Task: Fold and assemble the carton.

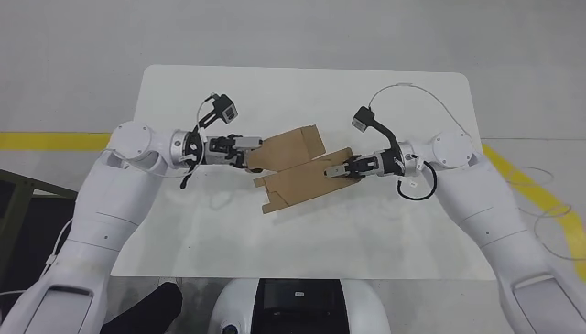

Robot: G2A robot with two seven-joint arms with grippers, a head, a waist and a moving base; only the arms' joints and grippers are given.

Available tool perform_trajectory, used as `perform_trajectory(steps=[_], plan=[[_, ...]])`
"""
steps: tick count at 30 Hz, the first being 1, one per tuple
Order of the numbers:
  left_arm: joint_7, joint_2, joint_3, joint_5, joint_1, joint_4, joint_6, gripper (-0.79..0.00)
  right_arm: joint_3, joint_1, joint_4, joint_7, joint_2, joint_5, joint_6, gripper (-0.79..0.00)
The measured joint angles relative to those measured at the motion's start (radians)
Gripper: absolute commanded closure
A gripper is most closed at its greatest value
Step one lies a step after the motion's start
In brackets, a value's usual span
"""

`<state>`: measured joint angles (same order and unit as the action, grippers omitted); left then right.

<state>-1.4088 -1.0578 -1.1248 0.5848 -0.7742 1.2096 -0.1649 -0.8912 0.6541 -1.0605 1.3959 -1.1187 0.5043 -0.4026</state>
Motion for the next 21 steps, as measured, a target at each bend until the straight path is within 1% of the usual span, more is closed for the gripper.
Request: perform_trajectory(steps=[2, 5, 7, 9, 11, 12, 14, 18, 19, 21], plan=[[0.005, 0.000, 0.004, -0.007, 0.003, -0.007, 0.005, -0.730, -0.002, 0.000, 0.000, 0.000, 0.000, -0.004, 0.002, 0.000], [0.015, -0.001, 0.009, -0.020, 0.008, -0.017, 0.016, -0.668, -0.004, 0.000, -0.001, 0.000, 0.000, -0.007, 0.003, 0.000], [0.021, -0.001, 0.014, -0.029, 0.012, -0.024, 0.027, -0.566, -0.006, -0.001, -0.001, -0.001, 0.000, -0.012, 0.005, 0.000], [0.024, -0.002, 0.019, -0.037, 0.015, -0.030, 0.036, -0.520, -0.007, -0.001, -0.002, -0.001, 0.000, -0.017, 0.007, 0.000], [0.026, -0.003, 0.025, -0.044, 0.018, -0.035, 0.043, -0.456, -0.009, -0.001, -0.003, -0.002, 0.000, -0.020, 0.008, 0.000], [0.028, -0.003, 0.028, -0.048, 0.020, -0.039, 0.046, -0.453, -0.010, 0.000, -0.004, -0.002, 0.000, -0.022, 0.008, 0.000], [0.034, -0.004, 0.033, -0.055, 0.023, -0.046, 0.052, -0.483, -0.011, 0.000, -0.005, -0.001, 0.000, -0.024, 0.011, 0.000], [0.061, -0.006, 0.042, -0.076, 0.032, -0.065, 0.078, -0.453, -0.012, 0.000, -0.008, 0.001, 0.000, -0.034, 0.014, 0.000], [0.064, -0.006, 0.043, -0.077, 0.034, -0.069, 0.084, -0.437, -0.013, -0.002, -0.010, 0.001, 0.000, -0.038, 0.015, 0.000], [0.068, -0.007, 0.047, -0.081, 0.038, -0.079, 0.094, -0.379, -0.013, -0.007, -0.012, 0.001, 0.000, -0.048, 0.019, 0.000]])
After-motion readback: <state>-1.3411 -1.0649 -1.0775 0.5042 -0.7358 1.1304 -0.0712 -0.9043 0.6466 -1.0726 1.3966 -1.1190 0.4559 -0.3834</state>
